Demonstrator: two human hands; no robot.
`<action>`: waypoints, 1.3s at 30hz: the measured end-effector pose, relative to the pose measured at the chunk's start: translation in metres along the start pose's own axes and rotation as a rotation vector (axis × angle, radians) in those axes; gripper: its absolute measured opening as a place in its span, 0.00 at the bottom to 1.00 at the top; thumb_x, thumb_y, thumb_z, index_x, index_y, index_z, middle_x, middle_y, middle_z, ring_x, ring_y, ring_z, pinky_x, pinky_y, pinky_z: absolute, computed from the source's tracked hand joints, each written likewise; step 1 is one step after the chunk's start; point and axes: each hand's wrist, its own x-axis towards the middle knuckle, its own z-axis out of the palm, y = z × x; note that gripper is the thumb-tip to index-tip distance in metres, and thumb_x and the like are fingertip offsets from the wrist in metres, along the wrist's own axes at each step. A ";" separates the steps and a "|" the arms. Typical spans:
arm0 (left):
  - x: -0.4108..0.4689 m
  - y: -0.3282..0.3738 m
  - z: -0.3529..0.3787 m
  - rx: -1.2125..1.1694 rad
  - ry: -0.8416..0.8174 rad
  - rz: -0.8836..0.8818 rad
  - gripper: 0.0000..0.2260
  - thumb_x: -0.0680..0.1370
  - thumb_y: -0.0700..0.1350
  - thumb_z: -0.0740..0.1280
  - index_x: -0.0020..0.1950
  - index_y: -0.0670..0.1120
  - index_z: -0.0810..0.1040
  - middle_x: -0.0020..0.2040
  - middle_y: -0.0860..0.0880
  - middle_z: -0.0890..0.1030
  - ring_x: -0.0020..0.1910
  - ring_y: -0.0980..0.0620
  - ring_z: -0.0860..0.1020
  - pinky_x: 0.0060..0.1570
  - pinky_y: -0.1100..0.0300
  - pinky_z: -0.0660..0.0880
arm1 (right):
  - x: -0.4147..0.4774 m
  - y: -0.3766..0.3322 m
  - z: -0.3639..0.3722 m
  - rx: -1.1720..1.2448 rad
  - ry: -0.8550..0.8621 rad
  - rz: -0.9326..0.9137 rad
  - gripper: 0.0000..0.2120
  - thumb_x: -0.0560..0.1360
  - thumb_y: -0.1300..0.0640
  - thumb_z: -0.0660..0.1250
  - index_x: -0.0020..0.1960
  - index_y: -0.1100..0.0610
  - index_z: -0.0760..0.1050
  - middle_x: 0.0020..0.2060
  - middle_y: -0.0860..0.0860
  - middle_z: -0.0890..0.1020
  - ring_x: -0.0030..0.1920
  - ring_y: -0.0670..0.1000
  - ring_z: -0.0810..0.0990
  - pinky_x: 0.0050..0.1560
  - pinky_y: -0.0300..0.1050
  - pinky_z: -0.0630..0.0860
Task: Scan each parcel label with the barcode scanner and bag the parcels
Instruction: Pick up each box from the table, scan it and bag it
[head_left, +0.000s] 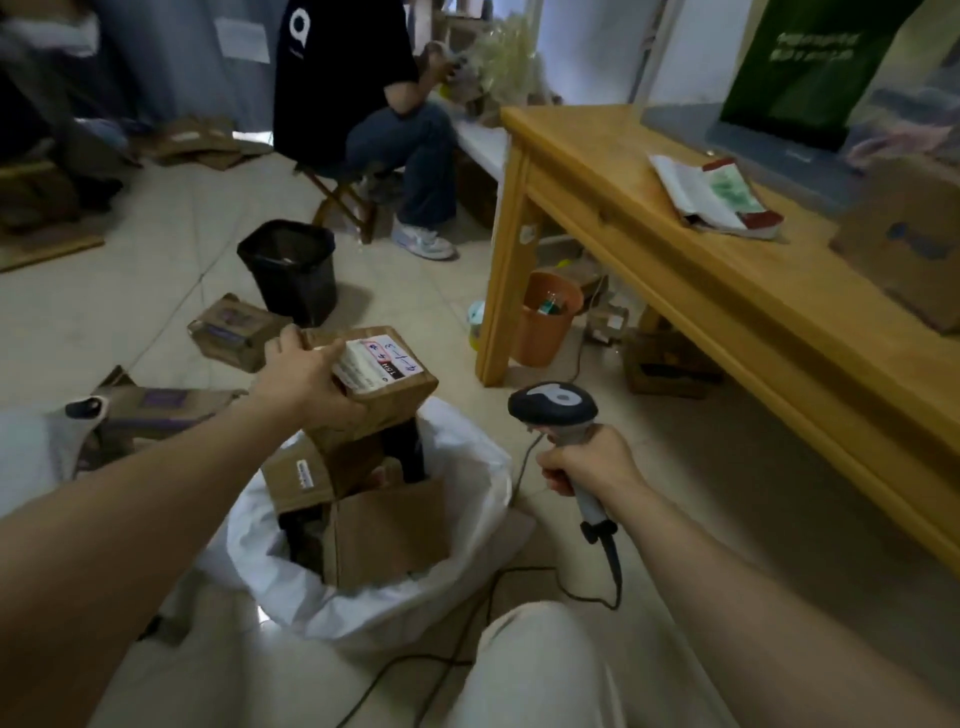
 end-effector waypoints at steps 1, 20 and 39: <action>0.009 -0.002 0.005 -0.013 0.010 -0.014 0.44 0.68 0.62 0.73 0.79 0.54 0.55 0.74 0.38 0.52 0.73 0.36 0.52 0.69 0.44 0.62 | 0.015 0.003 0.009 -0.013 0.010 0.026 0.07 0.66 0.67 0.71 0.43 0.61 0.78 0.36 0.63 0.84 0.33 0.57 0.81 0.42 0.57 0.81; 0.147 0.033 0.099 0.138 -0.203 -0.003 0.43 0.67 0.64 0.72 0.77 0.55 0.58 0.71 0.41 0.56 0.72 0.40 0.54 0.69 0.44 0.62 | 0.232 0.108 0.108 0.106 -0.048 0.446 0.26 0.66 0.56 0.77 0.60 0.64 0.75 0.54 0.59 0.81 0.52 0.59 0.81 0.55 0.52 0.79; 0.151 0.094 0.120 0.415 -0.292 0.357 0.39 0.64 0.65 0.73 0.72 0.56 0.68 0.65 0.45 0.62 0.67 0.44 0.60 0.61 0.50 0.73 | 0.228 0.033 0.092 0.191 0.348 -0.049 0.08 0.72 0.64 0.67 0.48 0.54 0.75 0.41 0.50 0.79 0.44 0.52 0.77 0.44 0.40 0.69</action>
